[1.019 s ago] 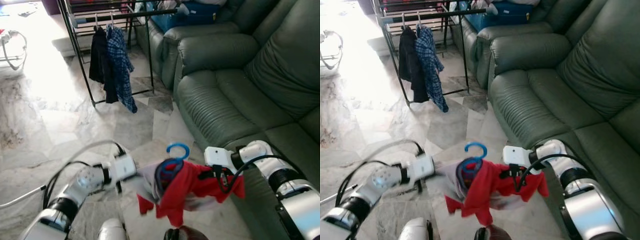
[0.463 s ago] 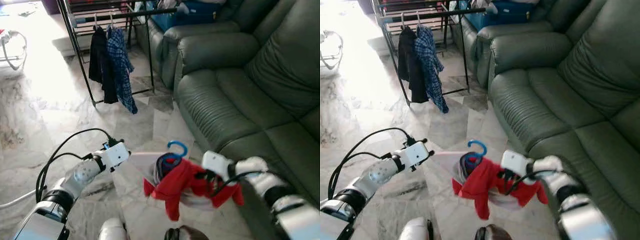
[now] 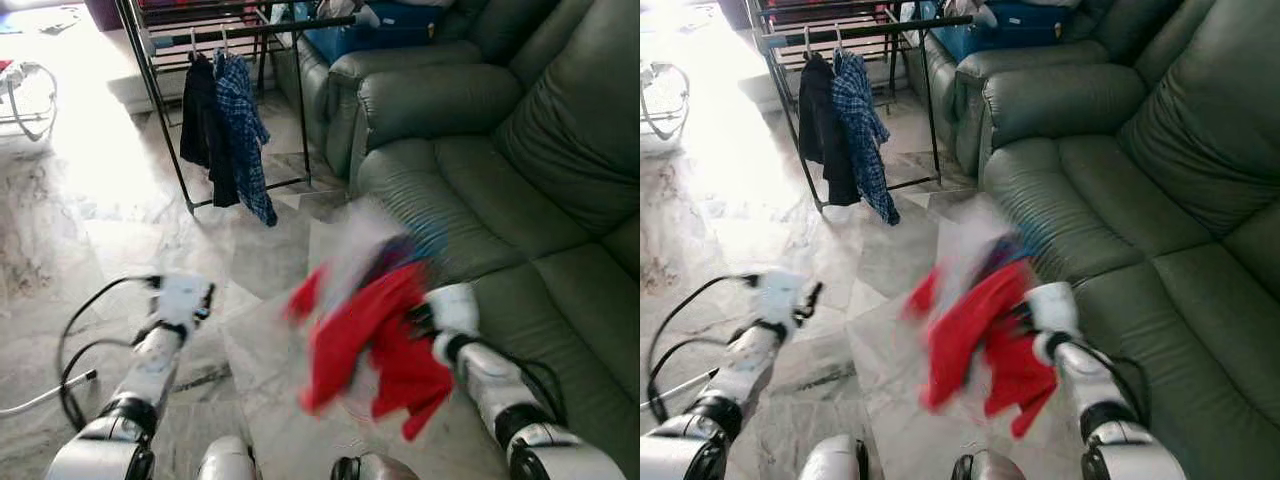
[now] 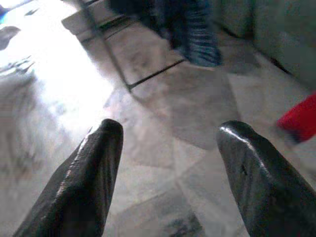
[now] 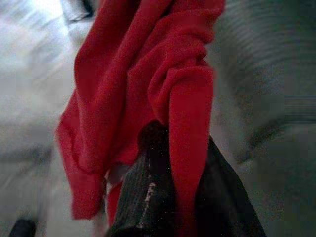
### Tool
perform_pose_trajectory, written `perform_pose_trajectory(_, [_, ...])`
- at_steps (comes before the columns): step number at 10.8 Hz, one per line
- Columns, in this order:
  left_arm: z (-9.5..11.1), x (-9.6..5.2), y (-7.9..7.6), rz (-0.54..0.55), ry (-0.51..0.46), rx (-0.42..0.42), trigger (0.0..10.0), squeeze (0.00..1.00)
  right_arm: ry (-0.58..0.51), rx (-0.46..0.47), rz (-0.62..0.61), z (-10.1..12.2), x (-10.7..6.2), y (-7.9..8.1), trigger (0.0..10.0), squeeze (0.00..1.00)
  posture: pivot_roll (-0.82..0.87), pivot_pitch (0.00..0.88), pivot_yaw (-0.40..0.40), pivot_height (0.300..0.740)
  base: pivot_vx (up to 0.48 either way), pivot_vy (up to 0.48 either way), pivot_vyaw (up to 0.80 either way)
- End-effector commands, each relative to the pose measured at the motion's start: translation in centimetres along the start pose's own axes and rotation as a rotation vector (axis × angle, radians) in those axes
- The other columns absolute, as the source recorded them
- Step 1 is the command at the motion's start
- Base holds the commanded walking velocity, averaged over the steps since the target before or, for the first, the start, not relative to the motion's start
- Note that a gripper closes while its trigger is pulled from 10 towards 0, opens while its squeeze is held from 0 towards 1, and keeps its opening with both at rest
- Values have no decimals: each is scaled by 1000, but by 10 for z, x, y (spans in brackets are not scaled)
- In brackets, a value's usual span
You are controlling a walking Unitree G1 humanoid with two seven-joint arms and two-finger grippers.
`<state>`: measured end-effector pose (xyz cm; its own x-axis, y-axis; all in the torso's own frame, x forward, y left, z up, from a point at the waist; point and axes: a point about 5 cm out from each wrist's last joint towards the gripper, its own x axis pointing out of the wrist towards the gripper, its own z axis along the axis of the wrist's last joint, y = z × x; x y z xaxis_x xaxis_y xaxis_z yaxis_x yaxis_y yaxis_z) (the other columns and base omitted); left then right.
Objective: Hang hanger
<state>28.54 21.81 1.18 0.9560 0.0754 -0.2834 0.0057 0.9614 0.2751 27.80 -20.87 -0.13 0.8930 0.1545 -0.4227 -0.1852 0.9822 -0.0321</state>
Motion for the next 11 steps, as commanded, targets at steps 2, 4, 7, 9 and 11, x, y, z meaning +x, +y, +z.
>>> perform_pose_trajectory(2, [10,-2,15,116,-92,-85,10000,1000,-68,84,-141,-6,-12,-12,0,0,-26,33,-54,740,0,0,0])
perform_pose_trajectory(4, [-4,-22,8,101,-136,-91,10000,1000,-119,112,-192,-26,-32,-5,10000,0,-20,0,-65,740,0,0,0])
perform_pose_trajectory(7, [-17,-41,-3,59,-137,-74,10000,0,-241,180,-241,-14,-44,-12,10000,0,-26,0,-64,740,0,0,0])
perform_pose_trajectory(9, [5,-42,-4,34,-230,-52,10000,0,-376,155,-170,10,-51,4,10000,0,-28,30,-54,740,0,0,0])
perform_pose_trajectory(11, [7,-40,-3,27,-212,-15,10000,0,-374,148,-144,8,-54,15,10000,0,-30,35,-10,740,0,0,0])
